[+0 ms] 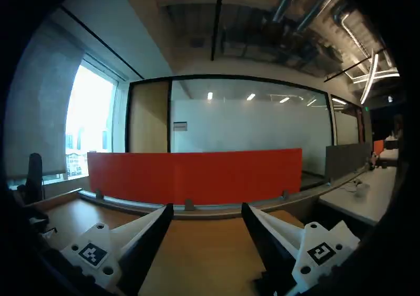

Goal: Fold towel

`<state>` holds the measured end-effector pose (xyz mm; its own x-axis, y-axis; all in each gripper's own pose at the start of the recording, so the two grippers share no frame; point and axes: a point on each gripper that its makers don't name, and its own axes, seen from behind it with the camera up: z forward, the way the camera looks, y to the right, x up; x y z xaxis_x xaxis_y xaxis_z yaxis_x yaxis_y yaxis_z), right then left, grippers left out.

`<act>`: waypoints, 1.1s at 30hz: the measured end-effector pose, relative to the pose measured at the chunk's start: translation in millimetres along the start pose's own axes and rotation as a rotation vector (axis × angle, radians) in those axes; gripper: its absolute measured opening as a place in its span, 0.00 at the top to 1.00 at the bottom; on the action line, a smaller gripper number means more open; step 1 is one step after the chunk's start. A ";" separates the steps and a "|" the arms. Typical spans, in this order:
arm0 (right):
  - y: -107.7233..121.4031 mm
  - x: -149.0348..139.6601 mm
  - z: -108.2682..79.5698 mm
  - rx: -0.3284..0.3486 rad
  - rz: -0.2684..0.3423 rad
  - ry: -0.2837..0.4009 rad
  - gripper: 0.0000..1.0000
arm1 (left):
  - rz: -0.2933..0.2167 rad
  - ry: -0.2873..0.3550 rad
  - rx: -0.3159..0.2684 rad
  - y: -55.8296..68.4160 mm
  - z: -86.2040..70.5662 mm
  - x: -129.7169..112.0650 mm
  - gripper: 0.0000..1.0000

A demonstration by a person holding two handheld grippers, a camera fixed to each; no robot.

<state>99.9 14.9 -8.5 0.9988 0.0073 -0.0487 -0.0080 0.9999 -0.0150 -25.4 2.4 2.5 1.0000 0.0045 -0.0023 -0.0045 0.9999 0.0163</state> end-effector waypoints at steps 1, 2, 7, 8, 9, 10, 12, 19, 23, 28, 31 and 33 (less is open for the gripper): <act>0.1 -4.2 -0.2 -0.001 -0.001 -0.002 0.00 | 0.000 0.000 0.000 -0.1 0.0 0.0 0.04; 0.3 -8.3 -0.5 -0.002 -0.002 -0.004 0.00 | 0.000 0.000 0.000 -0.1 0.0 0.0 0.04; 1.8 -32.9 -0.9 -0.005 -0.002 -0.016 0.00 | 0.000 0.000 0.000 -0.4 0.0 0.1 0.04; 2.5 -37.6 -0.9 -0.007 0.000 -0.018 0.00 | 0.000 0.000 0.000 -0.4 0.0 0.1 0.04; 3.3 -42.8 -1.0 -0.009 0.001 -0.021 0.00 | 0.000 0.000 0.000 -0.5 -0.1 0.2 0.04; 3.8 -47.1 -1.1 -0.010 0.003 -0.021 0.00 | 0.000 0.000 0.000 -0.6 -0.1 0.1 0.04; 4.7 -56.1 -1.3 -0.014 0.007 -0.021 0.00 | 0.000 0.000 0.000 -0.6 -0.2 0.0 0.04; 6.5 -89.3 -0.8 -0.009 0.009 -0.025 0.00 | -0.001 0.000 0.000 0.1 0.2 -0.1 0.04; 8.1 -105.7 0.2 -0.013 0.009 -0.023 0.00 | -0.001 0.000 0.000 0.3 0.1 -0.1 0.04; 7.9 -125.6 -0.2 -0.011 0.016 -0.022 0.00 | -0.001 0.000 0.000 0.6 -0.1 -0.1 0.04; 8.1 -136.3 -0.3 -0.010 0.022 -0.023 0.00 | -0.001 0.000 0.000 0.6 -0.1 -0.2 0.04; 8.6 -142.8 -0.2 -0.009 0.024 -0.024 0.00 | -0.001 0.000 0.000 0.6 0.1 -0.2 0.04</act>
<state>-42.7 22.4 -1.9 0.9992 0.0314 -0.0255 -0.0320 0.9992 -0.0233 -25.7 3.0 2.6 1.0000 0.0036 -0.0021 -0.0036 0.9999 0.0159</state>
